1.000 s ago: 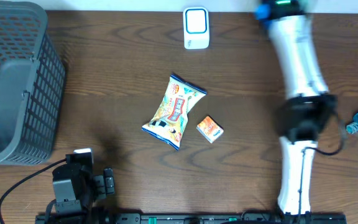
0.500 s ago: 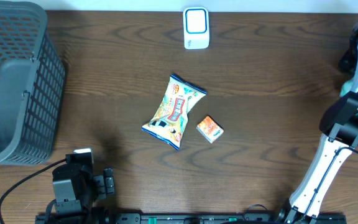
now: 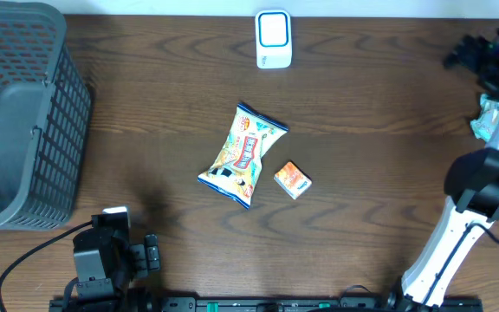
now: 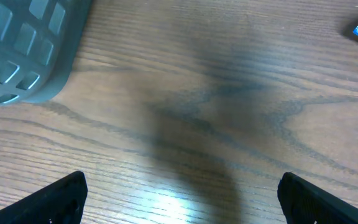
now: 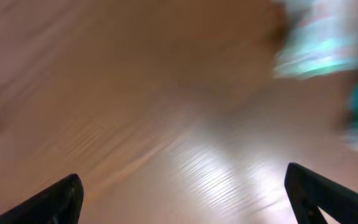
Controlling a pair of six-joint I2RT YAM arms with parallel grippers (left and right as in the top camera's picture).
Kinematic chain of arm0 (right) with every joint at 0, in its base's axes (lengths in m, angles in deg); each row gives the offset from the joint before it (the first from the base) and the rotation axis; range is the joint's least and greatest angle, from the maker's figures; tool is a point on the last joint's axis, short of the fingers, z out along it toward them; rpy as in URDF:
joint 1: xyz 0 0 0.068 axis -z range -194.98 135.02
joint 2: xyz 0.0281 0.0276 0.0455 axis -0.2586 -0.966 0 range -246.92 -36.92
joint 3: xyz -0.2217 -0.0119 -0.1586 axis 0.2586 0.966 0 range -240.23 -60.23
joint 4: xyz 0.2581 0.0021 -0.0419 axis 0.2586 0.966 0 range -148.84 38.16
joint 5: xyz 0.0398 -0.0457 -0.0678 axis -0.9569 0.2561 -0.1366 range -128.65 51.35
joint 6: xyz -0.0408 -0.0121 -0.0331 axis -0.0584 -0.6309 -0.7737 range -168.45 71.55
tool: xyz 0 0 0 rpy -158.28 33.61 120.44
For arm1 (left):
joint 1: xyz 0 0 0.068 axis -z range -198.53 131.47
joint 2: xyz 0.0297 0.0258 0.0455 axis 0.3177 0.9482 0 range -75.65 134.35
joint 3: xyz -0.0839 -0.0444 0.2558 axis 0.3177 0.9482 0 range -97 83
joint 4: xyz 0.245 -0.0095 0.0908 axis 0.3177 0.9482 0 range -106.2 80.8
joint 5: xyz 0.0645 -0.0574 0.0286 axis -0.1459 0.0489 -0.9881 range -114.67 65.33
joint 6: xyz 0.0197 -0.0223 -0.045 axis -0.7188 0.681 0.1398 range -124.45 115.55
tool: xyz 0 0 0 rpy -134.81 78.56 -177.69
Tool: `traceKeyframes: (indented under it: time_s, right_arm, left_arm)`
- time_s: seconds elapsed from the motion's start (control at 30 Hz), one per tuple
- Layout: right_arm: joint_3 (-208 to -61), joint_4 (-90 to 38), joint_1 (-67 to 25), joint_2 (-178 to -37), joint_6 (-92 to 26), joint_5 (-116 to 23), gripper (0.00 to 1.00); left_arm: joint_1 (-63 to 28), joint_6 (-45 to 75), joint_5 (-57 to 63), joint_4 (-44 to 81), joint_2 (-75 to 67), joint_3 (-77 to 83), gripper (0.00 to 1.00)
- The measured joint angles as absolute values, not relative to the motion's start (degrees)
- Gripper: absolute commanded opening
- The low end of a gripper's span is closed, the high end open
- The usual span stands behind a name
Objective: Scan the item barcode
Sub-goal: 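Carry the wipes pack to the right side and release it, then reach the right gripper to the snack bag and grasp its edge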
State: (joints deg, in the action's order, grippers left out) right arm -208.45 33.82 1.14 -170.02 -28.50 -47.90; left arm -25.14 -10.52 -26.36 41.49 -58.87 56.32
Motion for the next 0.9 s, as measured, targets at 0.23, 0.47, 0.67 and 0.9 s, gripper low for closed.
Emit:
traceKeyframes:
  time_s: [0.23, 0.47, 0.67, 0.9]
  right_arm:
    - [-204.43, 36.67, -16.48, -173.54, -35.43, -63.44, 0.99]
    - [-193.04, 26.59, -36.59, -177.14, -32.0, -63.16, 0.99]
    - [-189.53, 24.89, -48.39, -177.45, -16.76, -51.44, 0.99]
    - [-189.31, 25.15, -54.38, -177.45, -3.74, -38.83, 0.99]
  left_arm:
    - [-25.14, -10.52, -26.36, 41.49, -58.87, 56.32, 0.98]
    - [-25.14, -10.52, -26.36, 41.49, -58.87, 56.32, 0.98]
    - [-25.14, -10.52, -26.36, 41.51, -58.87, 56.32, 0.98]
    - [-25.14, -10.52, -26.36, 41.51, -58.87, 56.32, 0.98]
